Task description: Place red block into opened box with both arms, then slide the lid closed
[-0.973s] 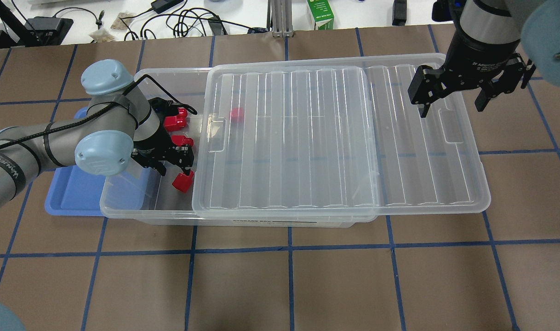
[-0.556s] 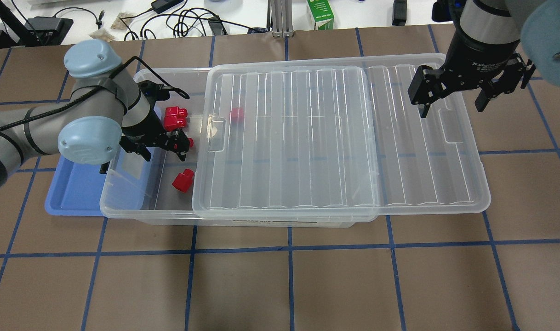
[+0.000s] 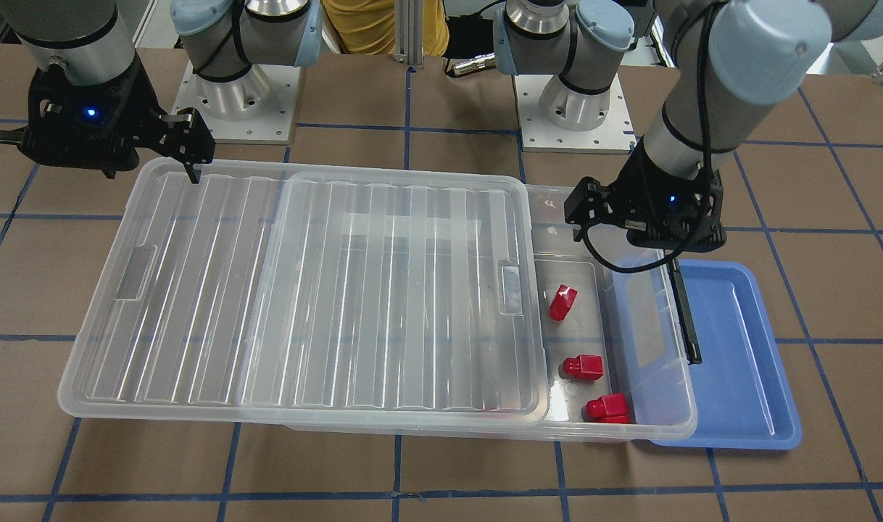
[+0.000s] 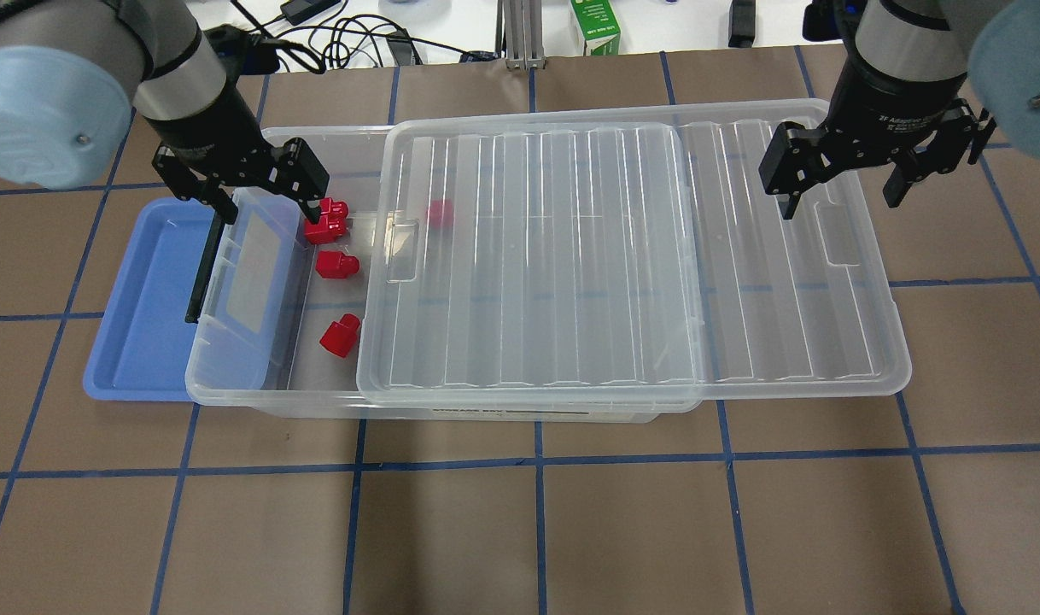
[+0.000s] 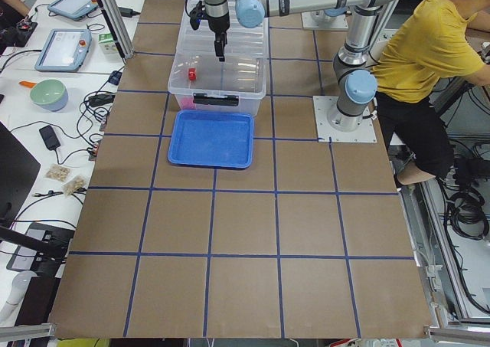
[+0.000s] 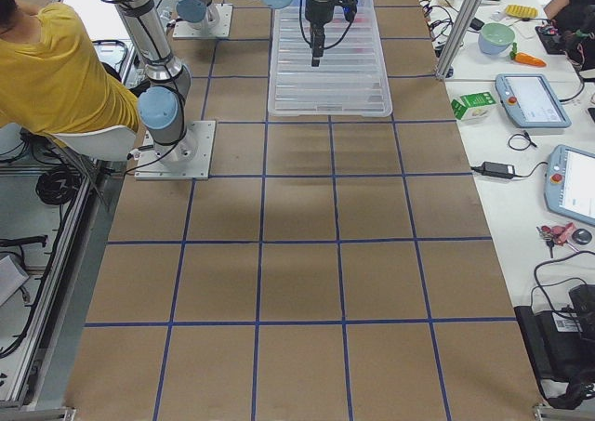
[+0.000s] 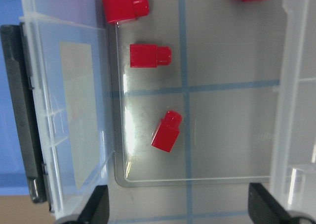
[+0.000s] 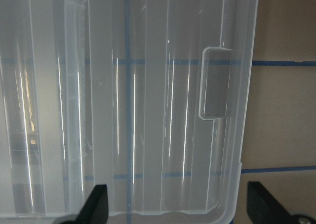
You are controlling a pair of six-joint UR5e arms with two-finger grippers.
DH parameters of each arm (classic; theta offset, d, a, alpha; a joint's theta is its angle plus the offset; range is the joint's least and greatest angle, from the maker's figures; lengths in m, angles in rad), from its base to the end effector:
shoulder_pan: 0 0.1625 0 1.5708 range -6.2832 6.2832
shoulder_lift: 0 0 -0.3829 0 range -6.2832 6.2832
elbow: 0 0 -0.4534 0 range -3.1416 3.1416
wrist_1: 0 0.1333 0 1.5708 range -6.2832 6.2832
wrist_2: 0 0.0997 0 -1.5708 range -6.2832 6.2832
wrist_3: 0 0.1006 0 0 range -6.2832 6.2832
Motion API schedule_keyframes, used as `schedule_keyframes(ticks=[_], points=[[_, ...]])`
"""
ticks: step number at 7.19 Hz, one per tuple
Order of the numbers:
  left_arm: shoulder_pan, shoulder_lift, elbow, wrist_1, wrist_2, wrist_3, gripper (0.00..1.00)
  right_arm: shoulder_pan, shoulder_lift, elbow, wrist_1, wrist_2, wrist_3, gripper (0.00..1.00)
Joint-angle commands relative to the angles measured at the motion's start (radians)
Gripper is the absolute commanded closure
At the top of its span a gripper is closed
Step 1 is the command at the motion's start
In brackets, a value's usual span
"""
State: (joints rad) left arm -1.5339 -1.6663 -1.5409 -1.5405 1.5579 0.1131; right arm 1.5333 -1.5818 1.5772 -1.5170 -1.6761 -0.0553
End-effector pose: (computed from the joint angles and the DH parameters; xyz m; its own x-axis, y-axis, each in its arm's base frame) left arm -0.1129 -0.5896 0.4099 -0.9970 0.0756 0.0168 0.0761 0.9965 0.0336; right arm 0.1023 -0.5481 0.4426 -0.9945 -0.0231 0.1021 -0.0175 0.9983 0.0549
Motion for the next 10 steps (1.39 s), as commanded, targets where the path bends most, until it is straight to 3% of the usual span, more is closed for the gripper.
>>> schedule_keyframes(ticks=[1,5,8,10], points=[[-0.02,0.063,0.05,-0.064,0.039,0.008,0.0,-0.009,0.02,0.001,0.001,-0.004,-0.008,0.0],[-0.009,0.074,0.021,-0.055,0.031,0.011,0.0,-0.192,0.088,0.001,-0.028,0.013,-0.141,0.0],[-0.008,0.077,0.025,-0.053,0.031,0.013,0.0,-0.271,0.155,0.007,-0.187,0.015,-0.314,0.0],[-0.005,0.079,0.028,-0.041,0.037,0.017,0.0,-0.306,0.164,0.07,-0.276,0.032,-0.357,0.05]])
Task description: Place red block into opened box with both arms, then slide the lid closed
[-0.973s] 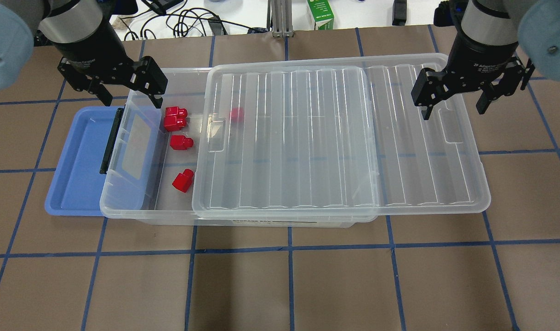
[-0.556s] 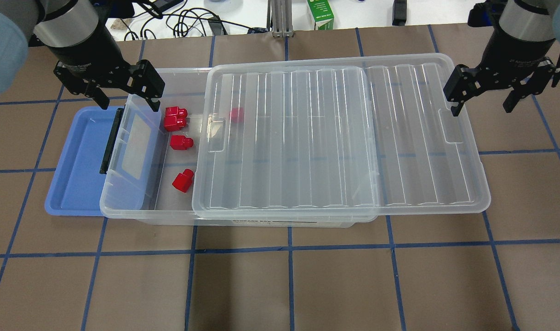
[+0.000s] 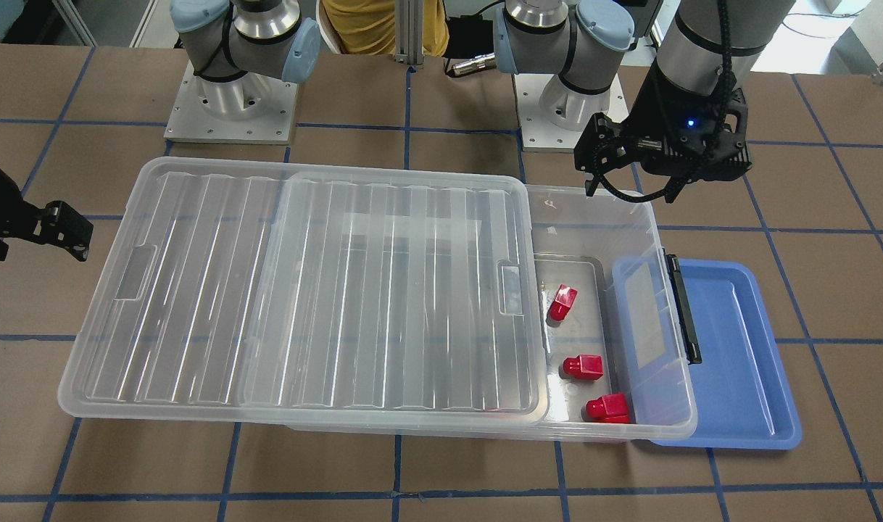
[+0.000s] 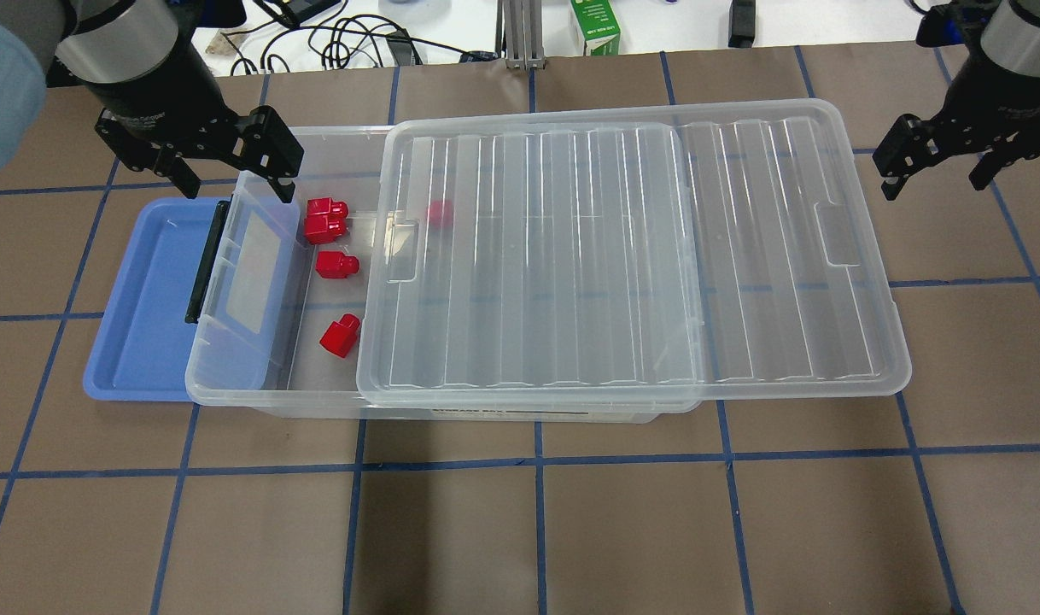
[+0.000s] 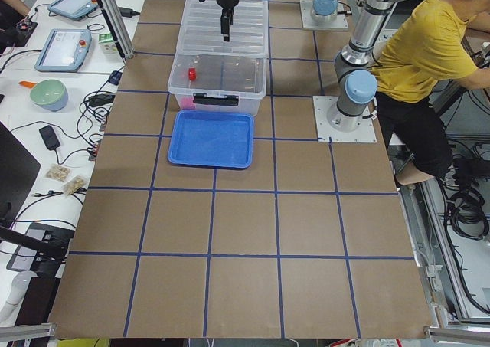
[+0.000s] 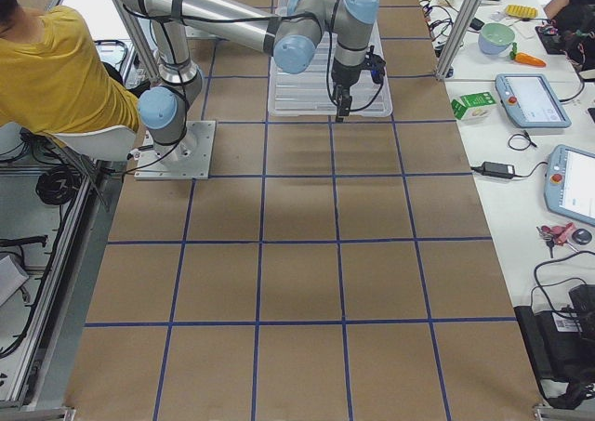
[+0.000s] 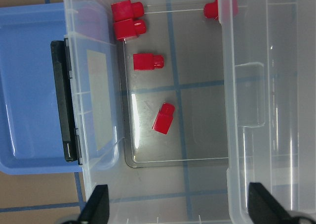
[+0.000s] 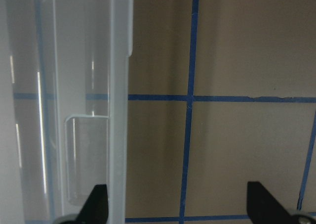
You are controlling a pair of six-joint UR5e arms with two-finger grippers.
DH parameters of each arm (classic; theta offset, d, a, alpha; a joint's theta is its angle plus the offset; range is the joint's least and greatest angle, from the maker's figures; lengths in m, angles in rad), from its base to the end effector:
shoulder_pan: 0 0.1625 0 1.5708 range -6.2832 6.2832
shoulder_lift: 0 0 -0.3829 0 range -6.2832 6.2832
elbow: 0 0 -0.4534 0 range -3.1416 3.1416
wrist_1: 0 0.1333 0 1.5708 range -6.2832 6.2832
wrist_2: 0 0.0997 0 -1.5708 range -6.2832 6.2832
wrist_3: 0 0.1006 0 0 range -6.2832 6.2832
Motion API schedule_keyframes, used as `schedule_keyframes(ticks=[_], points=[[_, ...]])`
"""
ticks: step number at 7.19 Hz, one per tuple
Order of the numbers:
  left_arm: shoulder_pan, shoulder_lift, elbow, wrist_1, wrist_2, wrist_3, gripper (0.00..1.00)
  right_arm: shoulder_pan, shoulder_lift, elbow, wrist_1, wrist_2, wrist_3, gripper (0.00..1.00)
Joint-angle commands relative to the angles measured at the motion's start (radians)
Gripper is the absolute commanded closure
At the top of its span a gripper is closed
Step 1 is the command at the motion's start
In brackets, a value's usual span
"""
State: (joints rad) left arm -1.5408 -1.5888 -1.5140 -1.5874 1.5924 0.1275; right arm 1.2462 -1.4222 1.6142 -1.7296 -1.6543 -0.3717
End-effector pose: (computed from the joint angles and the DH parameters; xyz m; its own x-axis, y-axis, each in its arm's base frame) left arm -0.1142 -0.5655 0.4646 -0.9950 0.0968 -0.0242 0.0973 0.9951 -0.0193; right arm -0.0724 -0.6067 0.3512 -0.9966 -0.0504 0.0656 -0.0464 0.9970 0.0612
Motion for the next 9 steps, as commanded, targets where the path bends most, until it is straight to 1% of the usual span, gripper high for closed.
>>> schedule_keyframes(ticks=[1,2,4,9], points=[[0.02,0.0,0.012,0.021,-0.003,0.006,0.0,-0.021,0.008,0.068,-0.071,0.013,-0.05,0.0],[0.027,0.0,0.02,0.021,0.009,0.008,0.0,-0.043,0.008,0.088,-0.073,0.019,-0.052,0.0],[0.027,0.0,0.021,0.02,0.009,0.008,0.0,-0.083,0.009,0.107,-0.07,0.077,-0.052,0.0],[0.025,0.004,0.012,0.018,0.006,0.006,0.0,-0.071,-0.007,0.147,-0.068,0.08,-0.049,0.0]])
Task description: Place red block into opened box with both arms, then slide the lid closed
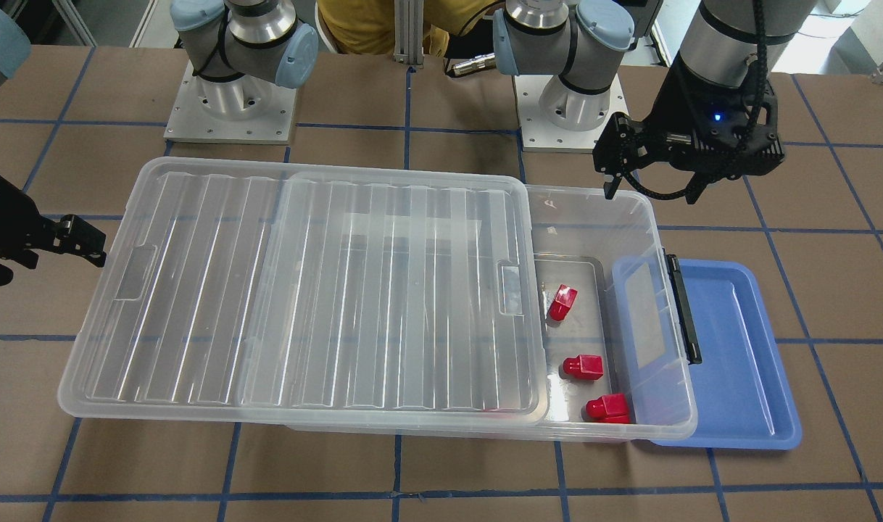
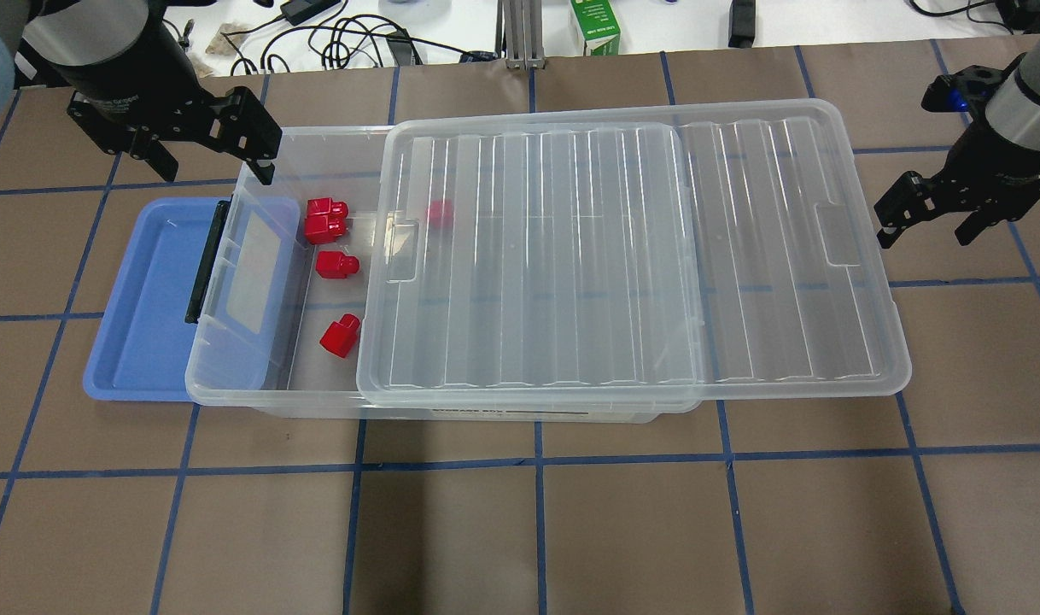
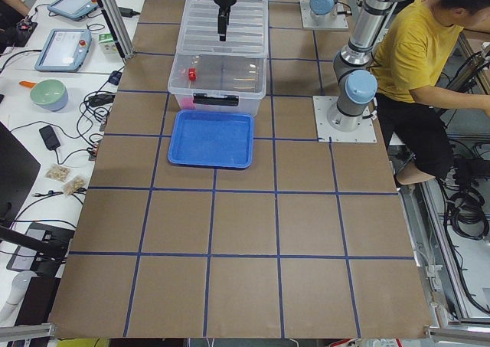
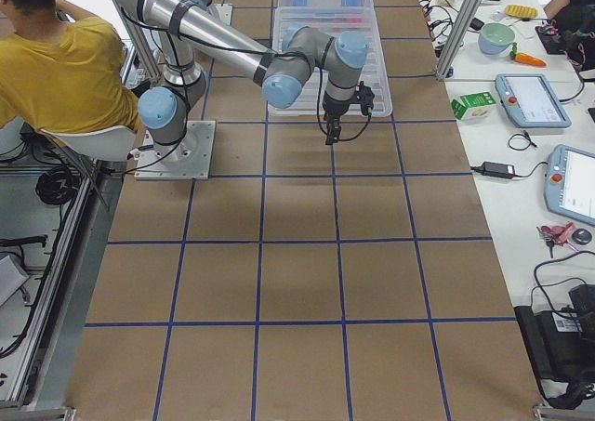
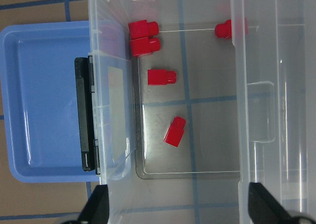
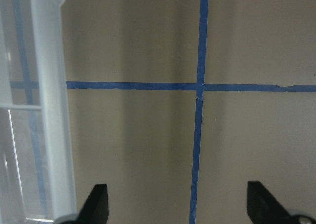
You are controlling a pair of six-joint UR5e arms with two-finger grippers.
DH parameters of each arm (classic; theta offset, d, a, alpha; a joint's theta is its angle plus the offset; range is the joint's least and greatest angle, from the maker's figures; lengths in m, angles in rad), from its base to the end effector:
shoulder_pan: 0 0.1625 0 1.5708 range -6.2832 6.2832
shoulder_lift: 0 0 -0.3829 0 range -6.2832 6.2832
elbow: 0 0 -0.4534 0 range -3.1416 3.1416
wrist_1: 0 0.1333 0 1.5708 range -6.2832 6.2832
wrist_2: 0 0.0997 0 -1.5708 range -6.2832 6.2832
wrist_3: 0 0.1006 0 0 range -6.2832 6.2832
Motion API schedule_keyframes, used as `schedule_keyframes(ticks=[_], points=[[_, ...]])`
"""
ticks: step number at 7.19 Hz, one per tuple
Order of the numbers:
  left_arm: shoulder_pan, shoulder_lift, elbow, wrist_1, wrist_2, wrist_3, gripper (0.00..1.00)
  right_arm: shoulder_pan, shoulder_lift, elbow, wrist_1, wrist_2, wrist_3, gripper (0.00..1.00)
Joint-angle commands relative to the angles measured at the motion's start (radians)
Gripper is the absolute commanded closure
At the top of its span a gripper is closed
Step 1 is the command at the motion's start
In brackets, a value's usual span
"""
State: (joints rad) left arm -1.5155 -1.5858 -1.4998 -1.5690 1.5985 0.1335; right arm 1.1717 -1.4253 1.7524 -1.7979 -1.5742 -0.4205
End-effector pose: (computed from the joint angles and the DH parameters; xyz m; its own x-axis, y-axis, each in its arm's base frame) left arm -0.0992 -0.5701 0.4761 -0.9965 0.0763 -0.0351 0.0781 0.9955 -0.0536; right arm -0.1006 -0.5806 0.2856 -0.9991 -0.0198 -0.0377 -0.0232 0.9954 0.0925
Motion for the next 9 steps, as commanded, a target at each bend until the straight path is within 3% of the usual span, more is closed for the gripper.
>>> schedule_keyframes(ticks=[1,9], points=[[0.0,0.001,-0.003,0.001,-0.003,0.0,0.0,0.006,-0.009,0.009,0.0,0.014,0.003,0.0],[0.001,0.006,-0.011,0.001,-0.008,0.0,0.0,0.204,0.002,0.009,-0.03,0.034,0.127,0.0]])
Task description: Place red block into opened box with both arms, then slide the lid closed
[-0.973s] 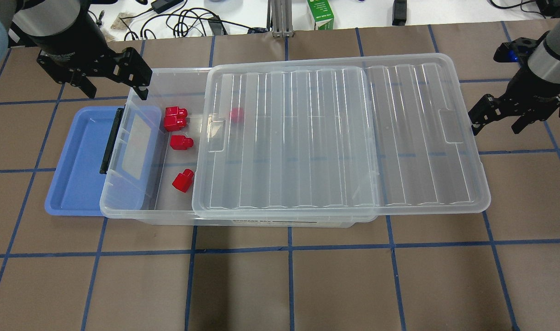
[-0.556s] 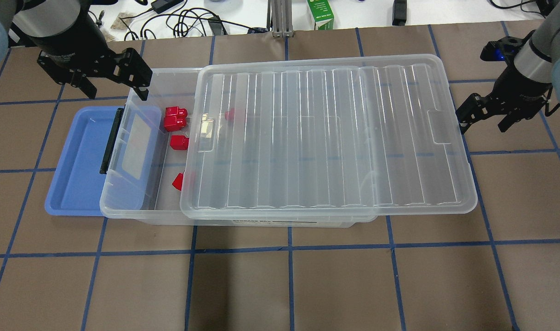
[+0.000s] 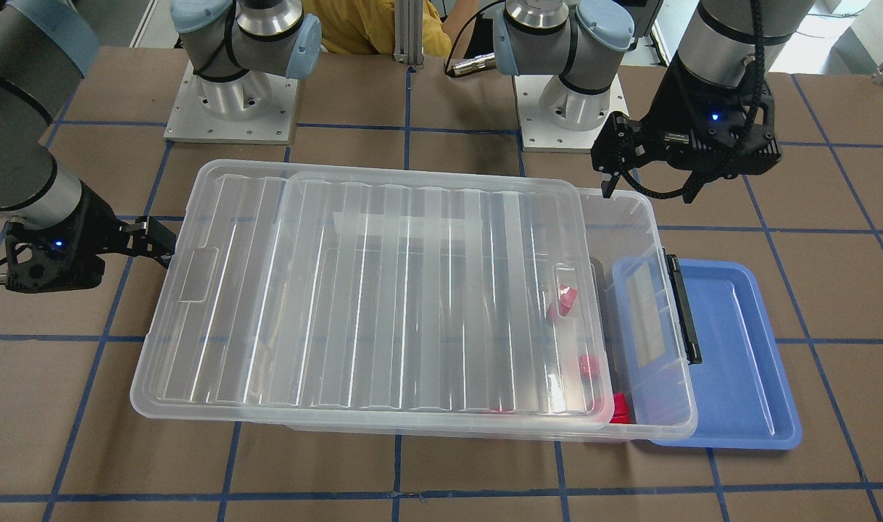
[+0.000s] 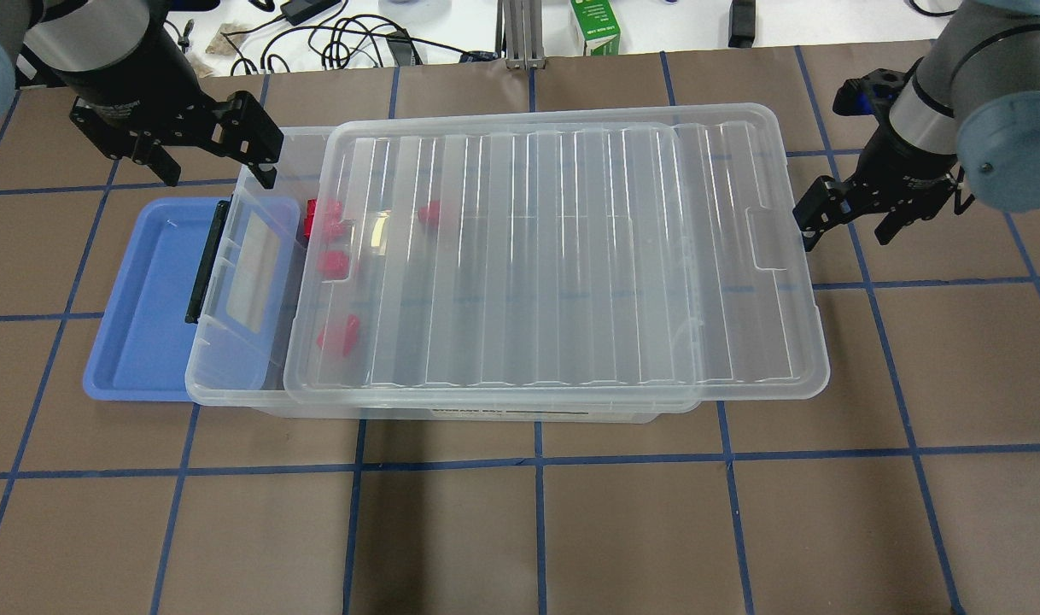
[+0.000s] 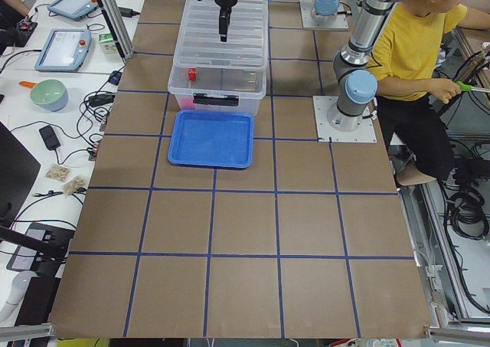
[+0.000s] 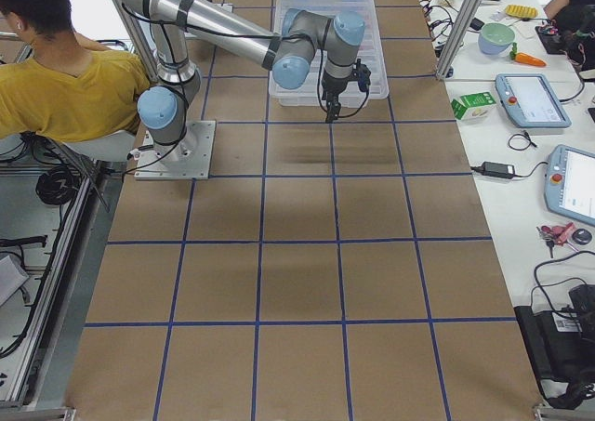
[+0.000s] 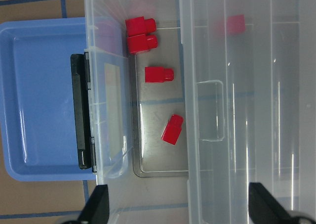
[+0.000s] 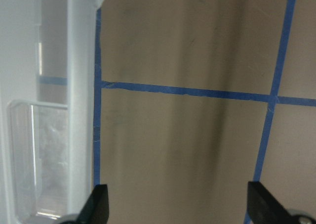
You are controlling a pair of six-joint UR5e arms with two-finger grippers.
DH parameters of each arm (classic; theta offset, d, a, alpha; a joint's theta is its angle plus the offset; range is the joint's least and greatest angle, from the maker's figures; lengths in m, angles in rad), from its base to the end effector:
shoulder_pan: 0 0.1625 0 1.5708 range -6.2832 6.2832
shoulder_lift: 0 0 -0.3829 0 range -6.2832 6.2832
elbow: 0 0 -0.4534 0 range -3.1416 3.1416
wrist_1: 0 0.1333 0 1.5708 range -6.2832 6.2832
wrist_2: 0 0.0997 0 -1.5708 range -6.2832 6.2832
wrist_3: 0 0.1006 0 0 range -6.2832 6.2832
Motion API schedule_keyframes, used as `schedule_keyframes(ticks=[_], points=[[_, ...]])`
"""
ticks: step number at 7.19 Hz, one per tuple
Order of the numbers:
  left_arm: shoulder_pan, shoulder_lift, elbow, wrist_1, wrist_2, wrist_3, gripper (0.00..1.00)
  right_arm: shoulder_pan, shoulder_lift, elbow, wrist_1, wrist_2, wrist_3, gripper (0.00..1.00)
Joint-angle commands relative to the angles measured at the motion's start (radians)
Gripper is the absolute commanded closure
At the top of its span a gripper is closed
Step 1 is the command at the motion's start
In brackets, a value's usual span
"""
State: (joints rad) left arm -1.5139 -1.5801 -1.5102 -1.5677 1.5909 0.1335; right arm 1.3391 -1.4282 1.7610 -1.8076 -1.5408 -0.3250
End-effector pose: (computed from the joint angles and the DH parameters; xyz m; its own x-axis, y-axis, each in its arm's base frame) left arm -0.0991 -0.5679 0.4736 -0.9968 0.0753 -0.0271 0.0766 0.9957 -0.0512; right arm 0.0012 -0.5885 0.2837 -0.9943 -0.0892 -0.0589 -0.0938 0.9923 0.0813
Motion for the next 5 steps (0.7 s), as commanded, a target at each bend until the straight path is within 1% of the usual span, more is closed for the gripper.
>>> schedule_keyframes(ticks=[1,5], points=[[0.0,0.0,-0.001,0.0,0.0,0.0,0.0,0.064,0.006,0.0,-0.032,-0.001,0.062,0.0],[0.0,0.002,-0.001,0.0,-0.002,0.0,0.0,0.138,0.009,0.0,-0.036,0.001,0.104,0.0]])
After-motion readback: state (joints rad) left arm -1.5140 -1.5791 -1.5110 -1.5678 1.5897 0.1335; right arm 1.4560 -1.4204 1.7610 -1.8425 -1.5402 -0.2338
